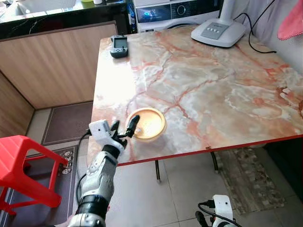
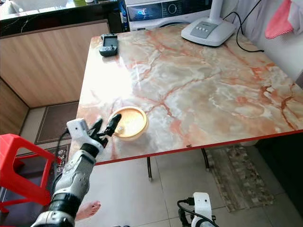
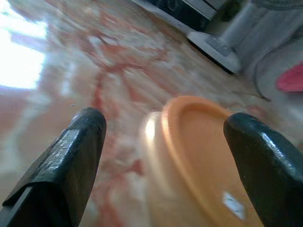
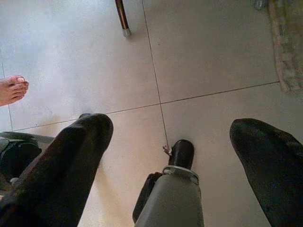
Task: Restocking fridge
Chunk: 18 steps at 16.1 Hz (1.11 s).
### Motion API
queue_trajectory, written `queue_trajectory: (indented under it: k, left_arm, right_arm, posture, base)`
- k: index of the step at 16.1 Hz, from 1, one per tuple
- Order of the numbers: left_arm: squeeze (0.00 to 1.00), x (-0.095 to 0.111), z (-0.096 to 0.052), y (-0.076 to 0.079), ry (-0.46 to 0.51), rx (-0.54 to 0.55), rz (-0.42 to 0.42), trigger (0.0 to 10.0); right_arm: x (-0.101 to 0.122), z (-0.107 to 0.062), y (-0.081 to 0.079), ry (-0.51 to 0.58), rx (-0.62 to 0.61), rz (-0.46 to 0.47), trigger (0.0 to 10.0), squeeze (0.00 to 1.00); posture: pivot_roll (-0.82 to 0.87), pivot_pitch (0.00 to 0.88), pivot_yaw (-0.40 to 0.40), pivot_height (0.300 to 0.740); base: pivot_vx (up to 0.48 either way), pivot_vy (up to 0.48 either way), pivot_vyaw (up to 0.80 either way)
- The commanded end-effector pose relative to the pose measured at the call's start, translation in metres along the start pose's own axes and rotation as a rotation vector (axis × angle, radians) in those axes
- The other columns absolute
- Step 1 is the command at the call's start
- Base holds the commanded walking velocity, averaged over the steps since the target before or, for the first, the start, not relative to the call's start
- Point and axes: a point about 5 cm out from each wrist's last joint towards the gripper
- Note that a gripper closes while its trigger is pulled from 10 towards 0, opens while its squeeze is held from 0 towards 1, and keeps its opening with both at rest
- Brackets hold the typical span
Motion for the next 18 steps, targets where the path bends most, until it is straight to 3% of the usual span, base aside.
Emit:
queue_trajectory:
  k: [1,2,4,7,8,9,18]
  left_arm:
    - [0.0,-0.0049,-0.0003,-0.0019,-0.029,-0.003,-0.041,10.0]
    - [0.0,-0.0053,-0.0001,-0.0018,-0.033,-0.005,-0.046,10.0]
    - [0.0,-0.0124,0.0015,-0.0007,-0.093,-0.047,-0.137,10.0]
    - [0.0,-0.0141,0.0021,-0.0045,-0.107,-0.041,-0.148,10.0]
    - [0.0,-0.0131,0.003,-0.005,-0.103,-0.037,-0.157,0.6]
    - [0.0,-0.0129,0.0034,-0.0049,-0.103,-0.04,-0.159,0.0]
    - [0.0,-0.0095,0.0056,-0.0042,-0.075,-0.047,-0.171,0.0]
  right_arm:
    - [-0.0063,-0.0011,-0.0007,-0.015,-0.001,-0.004,10.0,0.0]
    - [-0.0063,-0.0011,-0.0006,-0.015,-0.001,-0.004,10.0,0.0]
    - [-0.0063,-0.0012,0.0,-0.016,0.0,-0.017,10.0,0.0]
    - [-0.006,-0.0013,0.0008,-0.019,0.001,-0.023,10.0,0.0]
    - [-0.0056,-0.0012,0.0012,-0.019,0.001,-0.024,10.0,0.0]
    - [-0.0055,-0.0012,0.0014,-0.02,0.001,-0.025,10.0,0.0]
    - [-0.0054,-0.0013,0.0021,-0.022,0.003,-0.037,10.0,0.0]
  posture:
    - [0.09,0.111,0.054,0.729]
    - [0.09,0.111,0.054,0.729]
    - [0.08,0.113,0.05,0.729]
    - [0.08,0.122,0.046,0.729]
    - [0.08,0.124,0.044,0.729]
    - [0.08,0.125,0.043,0.729]
    - [0.08,0.127,0.038,0.729]
  base:
    - [0.0,0.0,0.0]
    - [0.0,0.0,0.0]
    - [0.0,0.0,0.0]
    - [0.0,0.0,0.0]
    - [0.0,0.0,0.0]
    - [0.0,0.0,0.0]
    - [0.0,0.0,0.0]
Point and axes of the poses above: a point about 5 cm out from each wrist's last joint towards the gripper, its own z axis pointing out of the wrist towards the gripper, its own x axis along the axis of the wrist's last joint, y = z × x, and after that the axes turned 9 degrees about -z, right-handed
